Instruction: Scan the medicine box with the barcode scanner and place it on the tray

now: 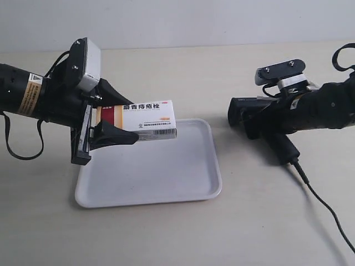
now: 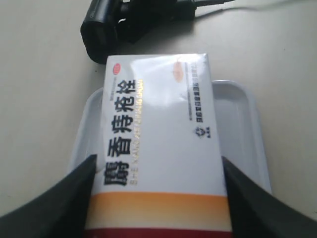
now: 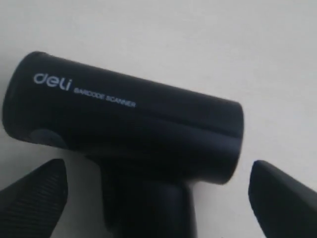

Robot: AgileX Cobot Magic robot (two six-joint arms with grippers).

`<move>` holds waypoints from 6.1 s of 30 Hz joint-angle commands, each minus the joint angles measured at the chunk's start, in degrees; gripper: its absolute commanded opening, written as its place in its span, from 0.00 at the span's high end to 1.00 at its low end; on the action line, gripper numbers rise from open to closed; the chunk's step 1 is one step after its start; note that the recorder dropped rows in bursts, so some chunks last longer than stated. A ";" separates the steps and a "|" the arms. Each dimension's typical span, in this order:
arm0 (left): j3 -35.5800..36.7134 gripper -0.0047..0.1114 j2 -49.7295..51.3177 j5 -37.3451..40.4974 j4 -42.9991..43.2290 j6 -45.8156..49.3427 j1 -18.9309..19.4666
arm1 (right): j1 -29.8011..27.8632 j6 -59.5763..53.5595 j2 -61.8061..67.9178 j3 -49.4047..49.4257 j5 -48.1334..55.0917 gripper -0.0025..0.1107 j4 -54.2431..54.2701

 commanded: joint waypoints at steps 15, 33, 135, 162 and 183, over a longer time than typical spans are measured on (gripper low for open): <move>0.15 0.95 7.75 5.87 -2.92 2.15 -0.30 | 0.00 -11.26 -0.68 -2.38 2.98 0.94 -0.43; 0.15 0.95 9.14 -3.63 -8.27 9.66 -0.30 | 0.46 -15.94 -12.17 5.33 9.94 0.98 -0.38; 39.43 0.95 -100.06 58.28 -87.85 41.84 -1.03 | 0.45 0.91 -80.78 14.45 11.98 0.97 5.35; 48.97 0.95 -100.06 59.47 -98.40 42.16 18.35 | 0.45 0.91 -80.78 14.45 11.98 0.97 5.35; 48.97 0.95 -100.06 59.47 -98.40 42.16 18.35 | 0.45 0.91 -80.78 14.45 11.98 0.97 5.35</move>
